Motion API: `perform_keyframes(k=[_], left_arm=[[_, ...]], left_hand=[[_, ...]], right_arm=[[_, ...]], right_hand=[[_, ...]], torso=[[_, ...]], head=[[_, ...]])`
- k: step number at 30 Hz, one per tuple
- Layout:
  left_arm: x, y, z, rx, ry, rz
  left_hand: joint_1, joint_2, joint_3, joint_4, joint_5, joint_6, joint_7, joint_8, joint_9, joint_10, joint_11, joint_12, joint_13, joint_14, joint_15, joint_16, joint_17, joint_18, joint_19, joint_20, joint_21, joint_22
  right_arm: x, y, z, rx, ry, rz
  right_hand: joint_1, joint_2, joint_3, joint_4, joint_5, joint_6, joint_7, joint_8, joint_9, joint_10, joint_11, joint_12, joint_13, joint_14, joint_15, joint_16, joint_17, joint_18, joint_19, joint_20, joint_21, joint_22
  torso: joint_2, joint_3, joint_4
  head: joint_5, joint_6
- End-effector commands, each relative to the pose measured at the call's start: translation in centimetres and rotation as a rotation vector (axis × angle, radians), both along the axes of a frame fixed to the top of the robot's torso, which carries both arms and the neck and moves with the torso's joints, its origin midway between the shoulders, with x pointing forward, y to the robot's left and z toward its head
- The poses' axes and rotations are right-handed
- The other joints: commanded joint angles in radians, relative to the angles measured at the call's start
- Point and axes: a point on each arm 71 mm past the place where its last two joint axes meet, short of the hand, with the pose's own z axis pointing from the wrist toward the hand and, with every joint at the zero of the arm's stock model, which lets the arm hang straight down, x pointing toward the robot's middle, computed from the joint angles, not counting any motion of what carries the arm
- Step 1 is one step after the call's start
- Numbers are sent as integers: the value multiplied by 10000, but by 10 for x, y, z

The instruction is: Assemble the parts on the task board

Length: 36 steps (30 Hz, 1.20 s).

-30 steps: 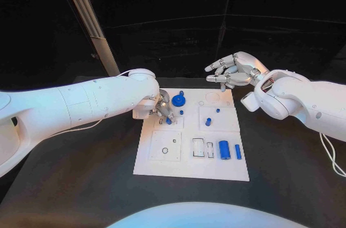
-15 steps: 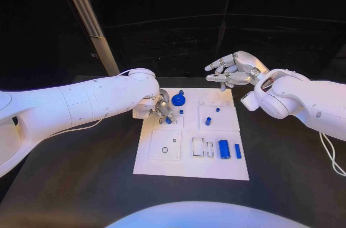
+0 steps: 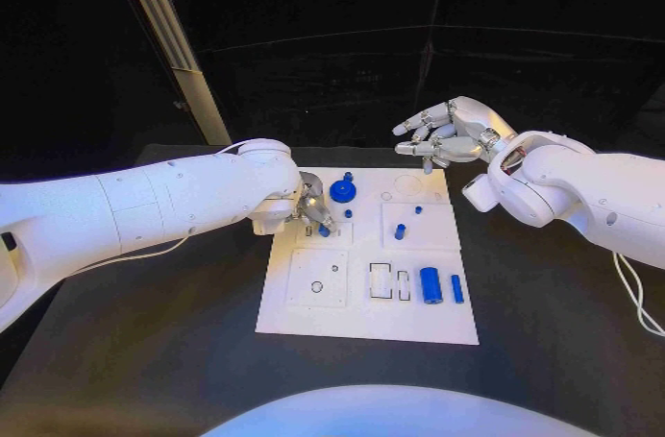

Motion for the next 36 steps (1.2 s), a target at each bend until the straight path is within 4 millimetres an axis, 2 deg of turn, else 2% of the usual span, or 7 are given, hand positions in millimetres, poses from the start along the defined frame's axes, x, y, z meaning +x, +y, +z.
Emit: perform_keyframes(k=[1,14,21,25,36], left_arm=[[1,1,4,-455,-792,594],[-3,5,1,-641,-922,811],[-1,8,-2,-397,-707,720],[-2,8,-3,-260,-521,582],[-5,6,-7,-46,-146,279]], left_hand=[[243,311,341,-426,46,39,-63,72,23,3,-65,22,7,1042,-43,31,2634,-71,77,-91,41,120],[234,311,319,-417,46,56,-63,80,37,4,-67,11,-11,1042,-45,31,2634,-71,81,-94,45,125],[239,315,318,-419,46,53,-65,77,40,-9,-67,-10,-38,1042,-47,31,2634,-68,74,-95,34,109],[251,316,319,-429,46,43,-67,72,43,-14,-68,-19,-49,1042,-49,31,2634,-66,72,-97,29,102],[281,321,321,-456,47,26,-68,61,53,-30,-71,-42,-73,1042,-53,31,2634,-64,69,-99,24,97]], right_arm=[[0,0,1,22,-52,92],[1,-2,1,-32,-76,52],[0,-1,1,-59,-96,88],[0,-1,1,-66,-92,98],[0,0,1,-67,-82,132]], right_hand=[[-42,25,11,69,69,-87,1,59,11,-45,0,36,-12,-42,-2,-36,-10,37,-54,-17,30,11],[-38,32,19,72,76,-98,4,71,12,-63,4,47,-21,-59,2,-33,-15,37,-72,-11,30,16],[-38,32,19,72,76,-98,4,71,12,-63,4,47,-21,-59,2,-33,-15,37,-72,-11,30,16],[-38,32,19,72,76,-98,4,71,12,-63,4,47,-21,-59,2,-33,-15,37,-72,-11,30,16],[-28,38,26,69,80,-104,5,76,13,-71,5,53,-25,-70,3,-41,-30,38,-79,-9,31,19]], torso=[[-9,7,21],[-5,6,-20],[0,11,-13],[11,5,-24],[2,3,-8]], head=[[10,-15],[77,-9],[61,-13],[123,-34],[29,-59]])
